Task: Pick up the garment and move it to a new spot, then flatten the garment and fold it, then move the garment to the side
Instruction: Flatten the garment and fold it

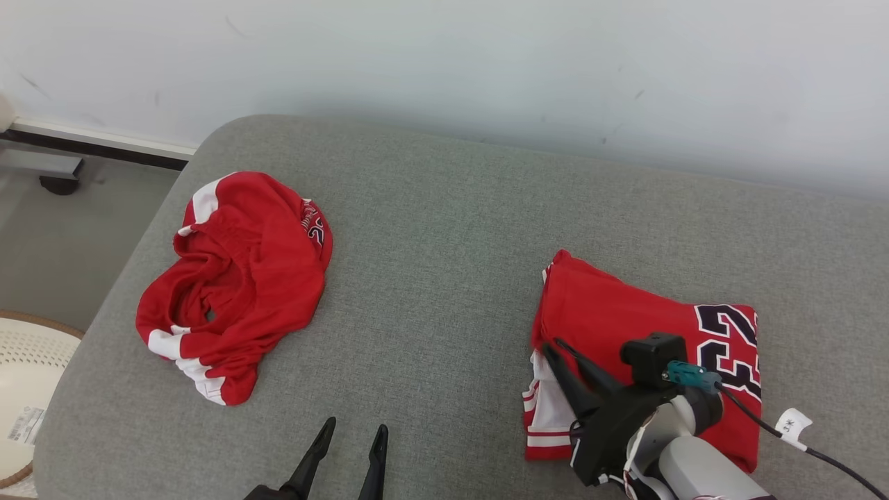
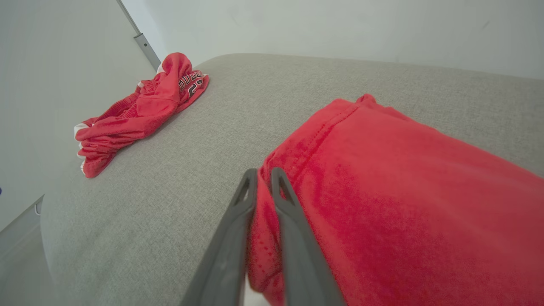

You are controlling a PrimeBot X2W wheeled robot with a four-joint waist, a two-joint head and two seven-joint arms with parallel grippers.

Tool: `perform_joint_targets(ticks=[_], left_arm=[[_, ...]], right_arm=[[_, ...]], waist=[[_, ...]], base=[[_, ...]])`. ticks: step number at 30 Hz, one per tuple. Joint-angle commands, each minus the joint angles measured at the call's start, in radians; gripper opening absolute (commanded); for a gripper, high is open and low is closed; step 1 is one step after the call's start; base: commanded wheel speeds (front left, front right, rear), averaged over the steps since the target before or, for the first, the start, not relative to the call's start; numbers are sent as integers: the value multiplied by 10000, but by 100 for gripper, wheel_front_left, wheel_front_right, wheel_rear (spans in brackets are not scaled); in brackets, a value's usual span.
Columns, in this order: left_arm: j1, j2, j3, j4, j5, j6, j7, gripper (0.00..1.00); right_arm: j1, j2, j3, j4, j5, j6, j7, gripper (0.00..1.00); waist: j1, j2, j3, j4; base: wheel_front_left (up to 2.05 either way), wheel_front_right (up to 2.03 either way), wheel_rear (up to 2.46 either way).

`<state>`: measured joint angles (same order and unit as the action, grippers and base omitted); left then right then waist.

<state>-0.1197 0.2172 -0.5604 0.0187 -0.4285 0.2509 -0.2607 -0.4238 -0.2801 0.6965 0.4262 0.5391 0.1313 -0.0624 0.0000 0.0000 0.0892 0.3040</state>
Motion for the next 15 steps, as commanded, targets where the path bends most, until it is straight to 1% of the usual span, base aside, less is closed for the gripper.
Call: perform_joint_targets(ticks=[1, 4, 8, 10, 15], left_arm=[[195, -17, 48, 47, 154, -14, -50, 100], [218, -30, 101, 85, 184, -47, -50, 100], [273, -6, 169, 117, 207, -51, -50, 100], [313, 4, 210, 134, 205, -42, -50, 100], [421, -4, 364, 81, 178, 42, -50, 100]], right_arm=[[79, 178, 27, 106, 160, -11, -73, 100], [41, 335, 90, 152, 277, -11, -181, 100], [-72, 236, 113, -2, 377, -11, -358, 100], [-102, 80, -66, -139, 371, -11, -621, 100], [188, -291, -955, -341, 238, -11, -1397, 100]], waist=[[0, 0, -22, -35], [0, 0, -71, -120], [0, 0, -128, -260], [0, 0, -190, -388], [0, 0, -364, -801]], base=[[0, 0, 0], [0, 0, 0], [0, 0, 0], [0, 0, 0], [0, 0, 0]])
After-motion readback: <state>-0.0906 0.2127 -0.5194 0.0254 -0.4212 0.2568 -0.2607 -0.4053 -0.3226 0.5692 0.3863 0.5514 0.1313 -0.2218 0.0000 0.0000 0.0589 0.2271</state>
